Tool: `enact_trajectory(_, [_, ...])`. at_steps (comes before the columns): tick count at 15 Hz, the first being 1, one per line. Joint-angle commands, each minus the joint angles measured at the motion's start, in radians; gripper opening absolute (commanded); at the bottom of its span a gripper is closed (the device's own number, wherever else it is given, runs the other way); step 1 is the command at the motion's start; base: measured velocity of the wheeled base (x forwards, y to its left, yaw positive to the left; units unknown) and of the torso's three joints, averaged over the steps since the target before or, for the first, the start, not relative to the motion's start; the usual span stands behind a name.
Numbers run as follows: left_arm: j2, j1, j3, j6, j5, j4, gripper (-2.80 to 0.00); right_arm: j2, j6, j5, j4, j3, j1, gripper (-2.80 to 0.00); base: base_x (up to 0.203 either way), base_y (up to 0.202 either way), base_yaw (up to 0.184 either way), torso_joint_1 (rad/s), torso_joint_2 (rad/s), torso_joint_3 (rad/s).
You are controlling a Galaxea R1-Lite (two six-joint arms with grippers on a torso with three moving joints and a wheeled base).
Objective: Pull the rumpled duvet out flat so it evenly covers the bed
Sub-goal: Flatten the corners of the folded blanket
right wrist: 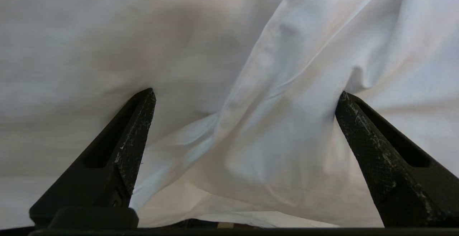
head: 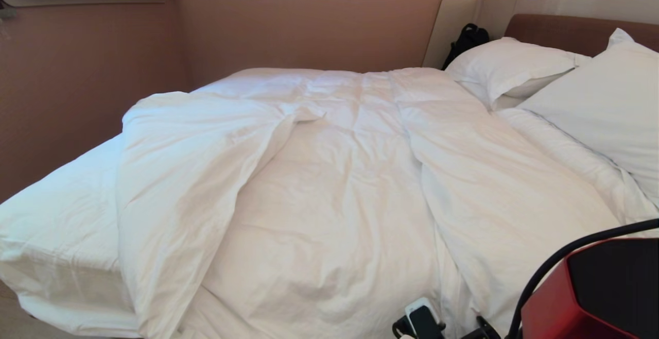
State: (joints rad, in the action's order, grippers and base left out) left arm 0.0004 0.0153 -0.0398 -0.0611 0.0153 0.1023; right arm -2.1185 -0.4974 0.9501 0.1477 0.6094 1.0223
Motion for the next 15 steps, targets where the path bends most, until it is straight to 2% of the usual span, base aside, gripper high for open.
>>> enact_trajectory(1, [0.0, 0.0, 0.0, 0.0, 0.0, -0.001, -2.8, 0.013, -0.005, 0.007, 0.007, -0.004, 0.01, 0.0, 0.0, 0.0, 0.0, 0.0, 0.0, 0.0])
enact_trajectory(9, [0.0, 0.0, 0.0, 0.0, 0.0, 0.0, -2.8, 0.02, -0.004, 0.006, 0.062, -0.029, 0.07, 0.0, 0.0, 0.0, 0.0, 0.0, 0.0, 0.0])
enact_trajectory(15, [0.001, 0.0, 0.0, 0.0, 0.0, 0.0, -2.8, 0.023, 0.0, 0.006, 0.084, -0.02, 0.076, 0.0, 0.0, 0.0, 0.0, 0.0, 0.0, 0.0])
